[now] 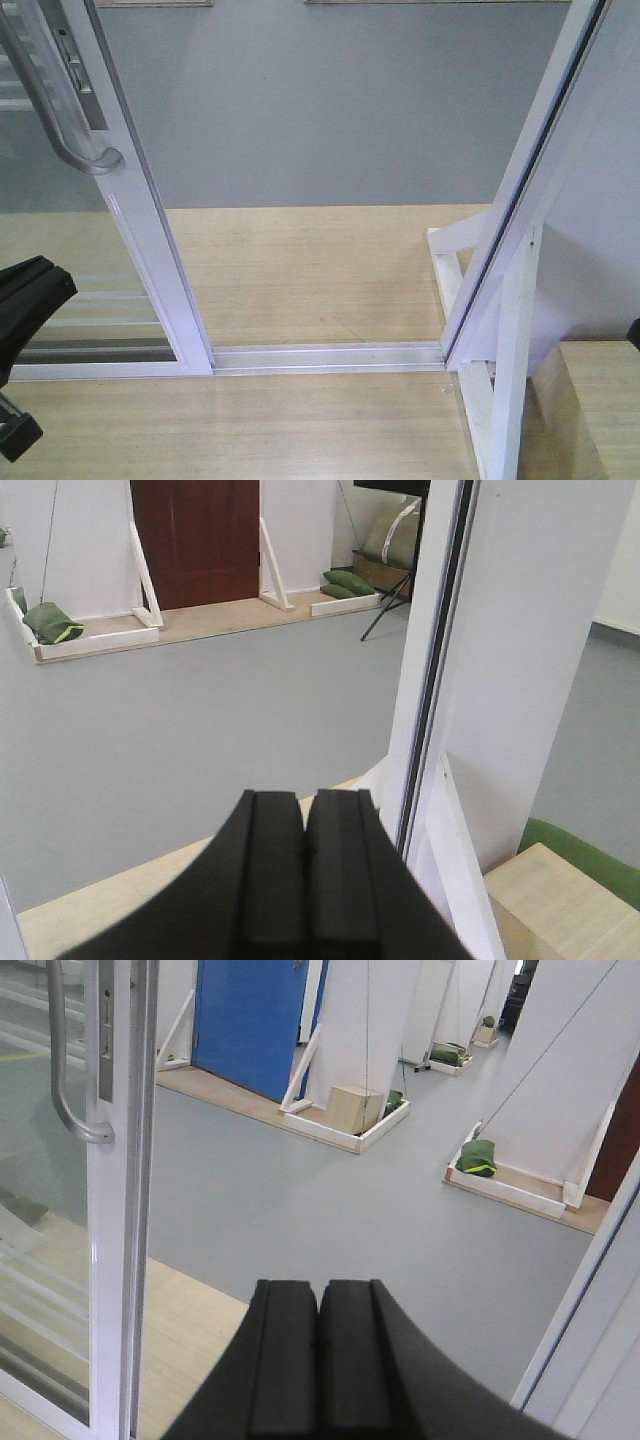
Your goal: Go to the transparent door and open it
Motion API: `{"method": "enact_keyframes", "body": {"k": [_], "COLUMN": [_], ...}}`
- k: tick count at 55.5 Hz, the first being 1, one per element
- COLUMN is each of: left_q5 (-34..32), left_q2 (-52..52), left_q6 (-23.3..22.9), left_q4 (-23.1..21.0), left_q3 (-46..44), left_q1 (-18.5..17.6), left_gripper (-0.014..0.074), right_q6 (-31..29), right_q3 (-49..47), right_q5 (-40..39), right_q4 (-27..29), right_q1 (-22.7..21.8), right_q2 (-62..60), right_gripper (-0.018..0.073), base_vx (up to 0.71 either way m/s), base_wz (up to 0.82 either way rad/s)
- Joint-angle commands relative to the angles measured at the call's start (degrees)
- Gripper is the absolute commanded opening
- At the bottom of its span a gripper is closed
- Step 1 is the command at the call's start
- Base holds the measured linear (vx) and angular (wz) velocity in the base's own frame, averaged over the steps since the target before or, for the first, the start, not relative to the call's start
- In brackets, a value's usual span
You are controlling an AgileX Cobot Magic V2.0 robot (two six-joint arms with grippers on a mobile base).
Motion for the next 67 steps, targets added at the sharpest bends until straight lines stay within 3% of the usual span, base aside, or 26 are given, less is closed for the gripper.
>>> {"method": "enact_keyframes", "body": {"k": [1, 28, 31, 35, 37, 40, 51, 55, 60, 67], "left_q5": [-0.2, -1.6, -1.8, -2.1, -2.4, -2.7, -4.1, -6.2, -10.2, -17.6], "left_q2": [0.1, 0.1, 0.1, 0.1, 0.1, 0.1, 0.1, 0.1, 0.1, 0.1], "left_q6": [-0.5, -0.5, -1.5, -6.2, -11.0, -19.6, -60.4, -70.4, -75.8, -75.7], "left_q4": [-1.8, -1.7, 0.1, 6.4, 11.7, 20.9, 58.2, 66.4, 73.5, 77.0], "left_q3": [-1.7, -1.8, -2.2, -3.4, -4.2, -5.5, -9.1, -9.1, -9.1, -9.1], "left_q1": [-0.2, -0.2, -0.2, -0.2, -0.2, -0.2, -0.2, -0.2, -0.2, -0.2], "left_gripper": [0.0000, 0.0000, 0.0000, 0.0000, 0.0000, 0.0000, 0.0000, 0.0000, 0.0000, 0.0000], "right_q6": [-0.1, -0.1, -0.1, -0.1, -0.1, -0.1, -0.1, -0.1, -0.1, -0.1], "right_q3": [-1.6, -1.6, -1.6, -1.6, -1.6, -1.6, -1.6, -1.6, -1.6, -1.6], "right_q5": [-4.4, -4.4, -4.4, -4.4, -4.4, -4.4, -4.4, -4.4, -4.4, -4.4], "right_q4": [0.3, 0.3, 0.3, 0.3, 0.3, 0.3, 0.3, 0.3, 0.3, 0.3], "right_q1": [-0.3, -0.3, -0.3, -0.3, -0.3, -0.3, -0.3, -0.3, -0.3, -0.3], "right_q2": [0.6, 0.6, 0.6, 0.6, 0.6, 0.6, 0.6, 0.6, 0.6, 0.6], "right_gripper": [-0.0006, -0.0006, -0.0006, -0.0006, -0.0006, -0.0006, -0.0006, -0.0006, -0.0006, -0.0006], "base_vx": [0.00, 0.00, 0.00, 0.00, 0.00, 0.00, 0.00, 0.00, 0.00, 0.00], "base_wz": [0.00, 0.00, 0.00, 0.00, 0.00, 0.00, 0.00, 0.00, 0.00, 0.00]}}
